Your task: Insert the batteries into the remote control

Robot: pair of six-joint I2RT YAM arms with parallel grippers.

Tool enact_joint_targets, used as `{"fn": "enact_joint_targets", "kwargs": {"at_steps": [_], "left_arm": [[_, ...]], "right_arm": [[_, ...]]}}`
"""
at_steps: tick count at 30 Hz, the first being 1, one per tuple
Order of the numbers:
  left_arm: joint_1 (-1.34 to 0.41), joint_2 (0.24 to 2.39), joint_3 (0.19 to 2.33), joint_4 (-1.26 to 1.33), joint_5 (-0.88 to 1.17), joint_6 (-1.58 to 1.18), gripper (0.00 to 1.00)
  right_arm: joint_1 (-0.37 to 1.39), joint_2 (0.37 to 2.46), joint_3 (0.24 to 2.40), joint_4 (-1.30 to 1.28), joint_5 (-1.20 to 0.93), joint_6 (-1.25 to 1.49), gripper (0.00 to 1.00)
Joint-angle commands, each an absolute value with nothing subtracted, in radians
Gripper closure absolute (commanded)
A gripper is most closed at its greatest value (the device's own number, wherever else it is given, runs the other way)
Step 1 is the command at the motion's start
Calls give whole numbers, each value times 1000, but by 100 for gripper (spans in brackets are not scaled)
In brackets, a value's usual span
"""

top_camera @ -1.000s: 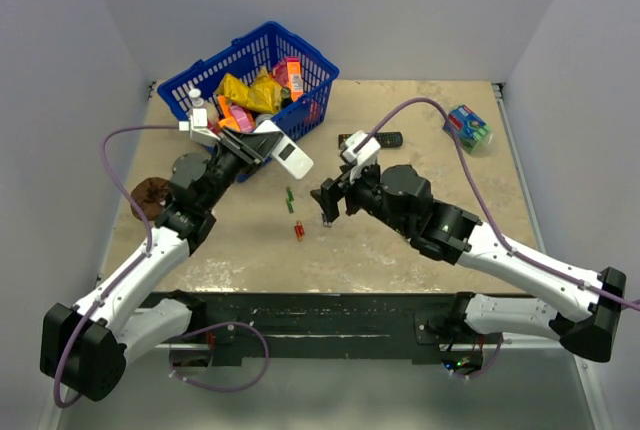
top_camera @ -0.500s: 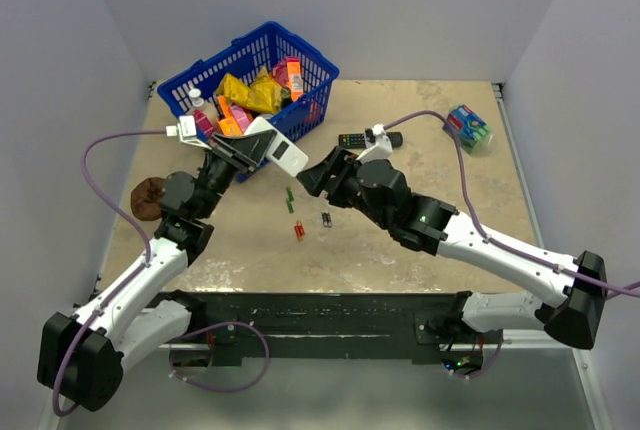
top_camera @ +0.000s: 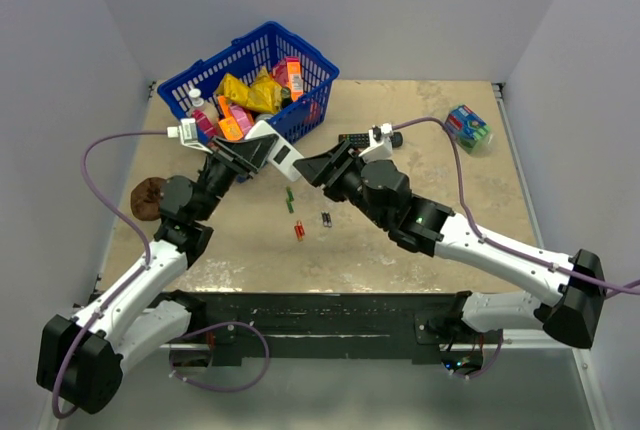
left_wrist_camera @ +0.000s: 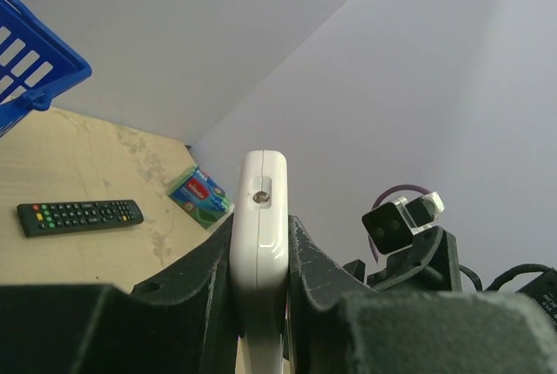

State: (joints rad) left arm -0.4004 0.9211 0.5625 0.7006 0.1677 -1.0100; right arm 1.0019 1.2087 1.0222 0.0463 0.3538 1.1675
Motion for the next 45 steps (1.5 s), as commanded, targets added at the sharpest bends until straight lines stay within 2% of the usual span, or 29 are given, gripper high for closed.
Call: {"fn": "enact_joint_targets", "kwargs": {"at_steps": [1,10,16,24,28,30,40,42,43,45], "left_arm": [[-397,894,563,796,192,-988,100],[-399,890,561,811,216,-988,100],[-403,890,560,833,219,-991,100],[-405,902,554,931,204,-1063,100],[-405,905,558,985,198,-1124,100],[-405,905,566,1002,192,-1135,100],[-405,879,574,888,112,-1020,100],[-405,888,565,884,112,-1017,100],[-405,893,561,882,117,-1011,100],[-405,899,555,868,117,-1008,100]], "right_arm": [[1000,1232,1009,115,393,1213,44],[1000,1241,1002,132,382,1215,52],[1000,1250,996,149,370,1210,61],[1000,1250,963,163,370,1210,82],[1002,1238,939,150,382,1209,97],[1000,1230,928,123,399,1212,99],[1002,1141,887,77,442,1186,100],[1000,1118,888,87,442,1170,90],[1000,1111,887,94,443,1167,79],[1002,1086,887,98,459,1151,77]]}}
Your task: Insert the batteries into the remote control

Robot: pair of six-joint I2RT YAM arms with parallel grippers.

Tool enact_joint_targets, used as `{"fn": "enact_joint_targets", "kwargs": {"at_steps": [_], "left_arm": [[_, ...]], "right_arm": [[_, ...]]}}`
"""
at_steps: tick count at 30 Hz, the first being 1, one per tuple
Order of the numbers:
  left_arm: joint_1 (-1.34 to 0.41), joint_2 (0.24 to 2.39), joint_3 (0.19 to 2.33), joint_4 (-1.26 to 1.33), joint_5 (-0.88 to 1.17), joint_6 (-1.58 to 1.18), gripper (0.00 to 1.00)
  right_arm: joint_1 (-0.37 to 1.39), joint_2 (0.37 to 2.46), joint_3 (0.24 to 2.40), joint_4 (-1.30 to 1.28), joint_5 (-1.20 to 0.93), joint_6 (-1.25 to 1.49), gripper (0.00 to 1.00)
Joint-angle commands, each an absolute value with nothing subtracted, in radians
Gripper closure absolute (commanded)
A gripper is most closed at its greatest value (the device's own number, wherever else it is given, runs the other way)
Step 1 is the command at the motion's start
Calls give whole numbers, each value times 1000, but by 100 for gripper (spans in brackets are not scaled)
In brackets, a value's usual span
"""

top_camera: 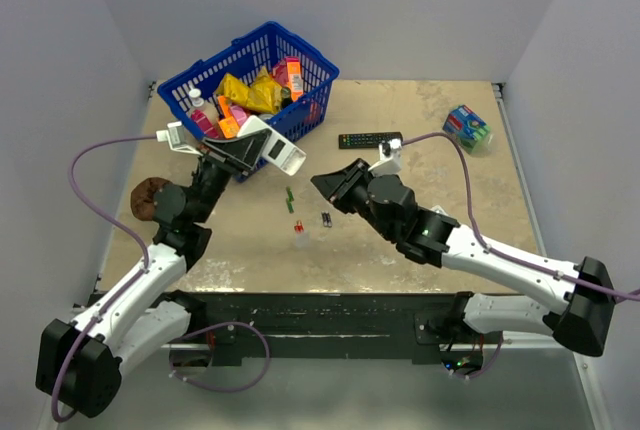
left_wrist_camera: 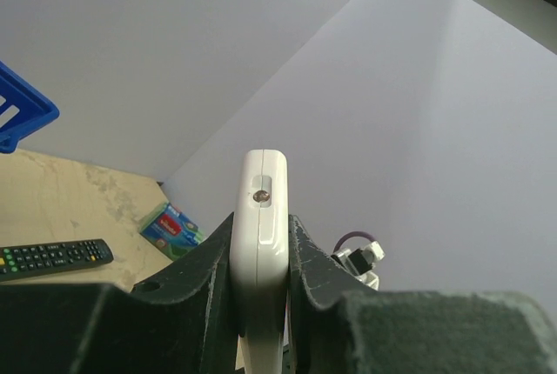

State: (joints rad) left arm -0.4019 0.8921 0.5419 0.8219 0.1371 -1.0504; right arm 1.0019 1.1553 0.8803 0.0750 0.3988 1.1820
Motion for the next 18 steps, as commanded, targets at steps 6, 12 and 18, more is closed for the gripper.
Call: {"fn": "enact_joint_targets", "kwargs": {"at_steps": [6,12,18], "left_arm": [[-405,942,551,807,94,-973,100],[-405,953,580,562,39,-836,100],[-405,891,554,335,3,-730,100]], "right_arm": [[990,1081,859,3,519,1131,75],[942,1127,882,-205,457,933,58],[835,1132,816,-311,276,781,47]]}}
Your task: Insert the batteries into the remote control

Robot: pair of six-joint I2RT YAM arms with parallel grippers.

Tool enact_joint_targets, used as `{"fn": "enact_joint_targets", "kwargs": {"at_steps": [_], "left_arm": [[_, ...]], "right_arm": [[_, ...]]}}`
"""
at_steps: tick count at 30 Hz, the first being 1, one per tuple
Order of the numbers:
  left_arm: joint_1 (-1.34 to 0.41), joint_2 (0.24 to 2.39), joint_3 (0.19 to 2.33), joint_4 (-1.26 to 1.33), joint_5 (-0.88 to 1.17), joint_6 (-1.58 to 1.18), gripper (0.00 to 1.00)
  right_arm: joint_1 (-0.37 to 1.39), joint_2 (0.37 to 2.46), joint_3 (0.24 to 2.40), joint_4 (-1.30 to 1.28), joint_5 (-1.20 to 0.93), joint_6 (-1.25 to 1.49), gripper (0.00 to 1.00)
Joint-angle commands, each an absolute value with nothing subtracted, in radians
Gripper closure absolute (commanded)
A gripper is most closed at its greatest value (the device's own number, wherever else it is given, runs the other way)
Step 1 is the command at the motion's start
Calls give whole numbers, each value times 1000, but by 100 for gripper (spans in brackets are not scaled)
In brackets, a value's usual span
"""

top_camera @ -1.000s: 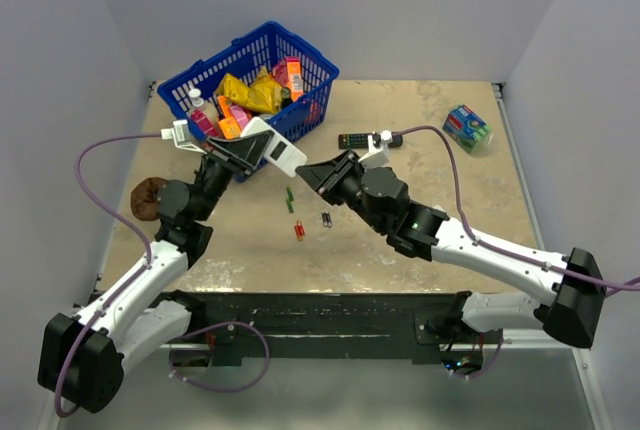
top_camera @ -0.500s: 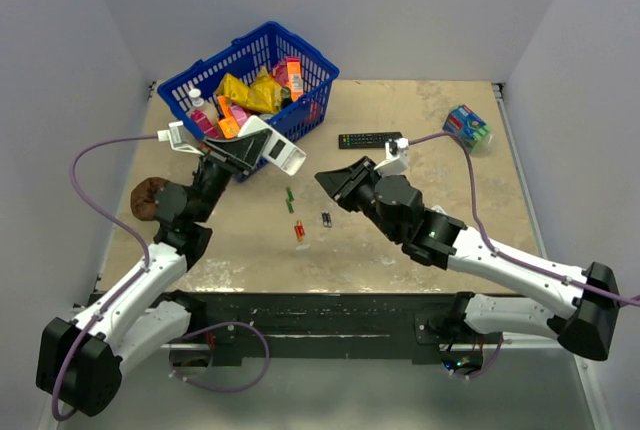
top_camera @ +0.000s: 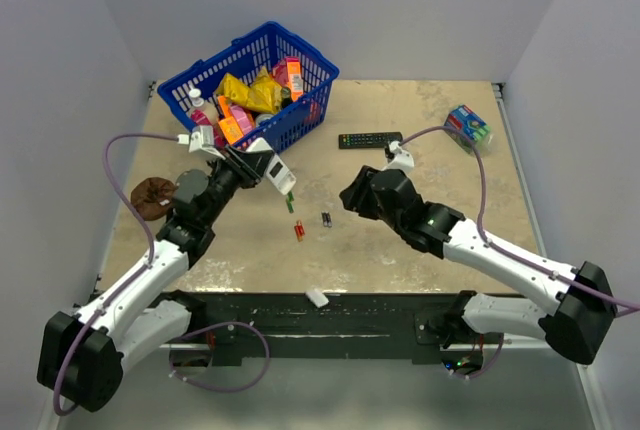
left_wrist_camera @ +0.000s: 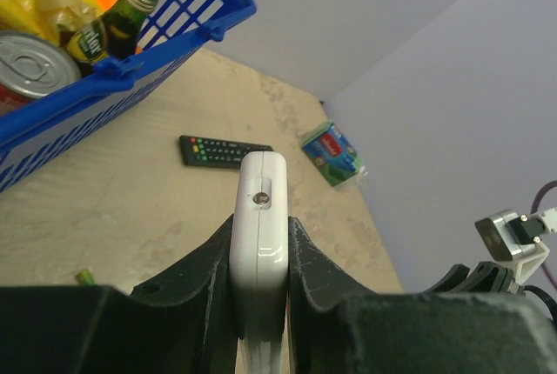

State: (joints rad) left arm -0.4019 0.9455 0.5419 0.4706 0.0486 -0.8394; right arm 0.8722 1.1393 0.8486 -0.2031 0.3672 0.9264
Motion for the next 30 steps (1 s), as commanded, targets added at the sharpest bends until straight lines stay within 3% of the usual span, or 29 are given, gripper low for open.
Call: {"fn": "enact_joint_targets", "kwargs": {"at_steps": [1,5,16,30], "left_arm": [[-405,873,545,316,3,-730,100],[-405,839,506,201,3,-729,100],[-405,787,468,55,-23,-709,100],[-405,940,370,103,58,-764,100]], "right_arm": [[836,1137,816,-328,267,761,45],[834,1202,842,-393,172,634,33],[968,1365,879,-436,-41,437,31],[1039,1410,913,-433,140,471,30]]}}
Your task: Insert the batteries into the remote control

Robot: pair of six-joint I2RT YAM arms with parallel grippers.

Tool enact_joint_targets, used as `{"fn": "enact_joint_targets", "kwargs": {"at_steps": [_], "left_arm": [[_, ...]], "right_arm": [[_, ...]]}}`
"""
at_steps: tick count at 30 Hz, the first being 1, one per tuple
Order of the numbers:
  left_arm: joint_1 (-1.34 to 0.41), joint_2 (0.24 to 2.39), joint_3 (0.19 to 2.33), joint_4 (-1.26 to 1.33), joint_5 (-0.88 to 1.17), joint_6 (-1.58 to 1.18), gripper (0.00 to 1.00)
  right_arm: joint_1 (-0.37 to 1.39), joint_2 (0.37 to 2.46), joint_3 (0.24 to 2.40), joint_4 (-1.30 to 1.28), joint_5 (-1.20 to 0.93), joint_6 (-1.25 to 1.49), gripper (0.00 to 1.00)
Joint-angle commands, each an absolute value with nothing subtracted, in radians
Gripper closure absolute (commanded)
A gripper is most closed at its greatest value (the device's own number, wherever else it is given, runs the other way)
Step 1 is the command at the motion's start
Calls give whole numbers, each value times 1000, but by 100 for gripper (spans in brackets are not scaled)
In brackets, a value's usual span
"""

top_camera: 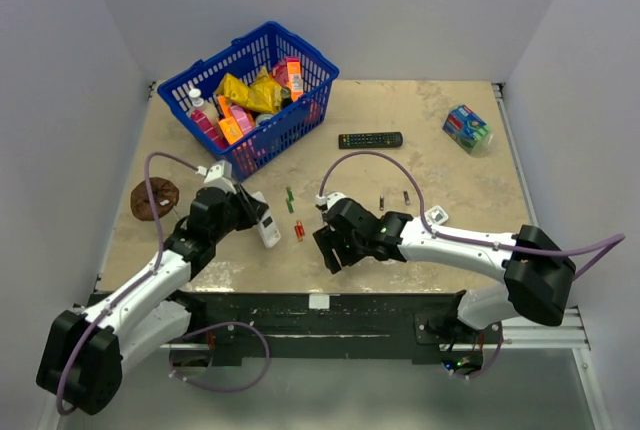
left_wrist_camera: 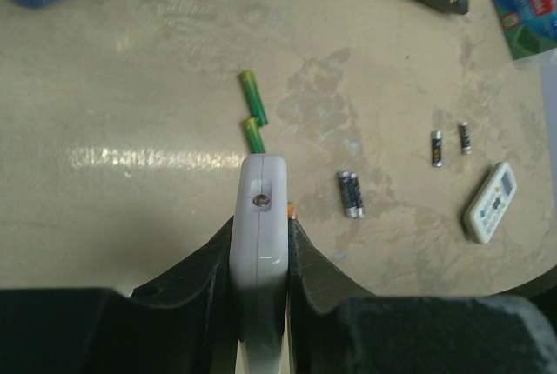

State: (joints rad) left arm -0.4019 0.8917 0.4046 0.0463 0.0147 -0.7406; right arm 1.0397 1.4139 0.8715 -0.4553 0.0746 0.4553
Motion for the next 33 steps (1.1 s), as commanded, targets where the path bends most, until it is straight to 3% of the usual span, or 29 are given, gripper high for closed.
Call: {"fn": "enact_joint_targets", "kwargs": {"at_steps": [1,17,26,33], "left_arm": [[-405,951,356,116,60,-770,100],[-407,1054,262,247,150,-876,95],[-407,875,273,233,52,-818,96],[-406,709,363,126,-87,-746,97]], "right_arm": [[1040,1410,908,-427,140,483,29],[1040,1437,899,-402,152,538,28],[1083,1466,954,-560,144,707,18],[1216,1624,1090,-696,149,868,9]]}}
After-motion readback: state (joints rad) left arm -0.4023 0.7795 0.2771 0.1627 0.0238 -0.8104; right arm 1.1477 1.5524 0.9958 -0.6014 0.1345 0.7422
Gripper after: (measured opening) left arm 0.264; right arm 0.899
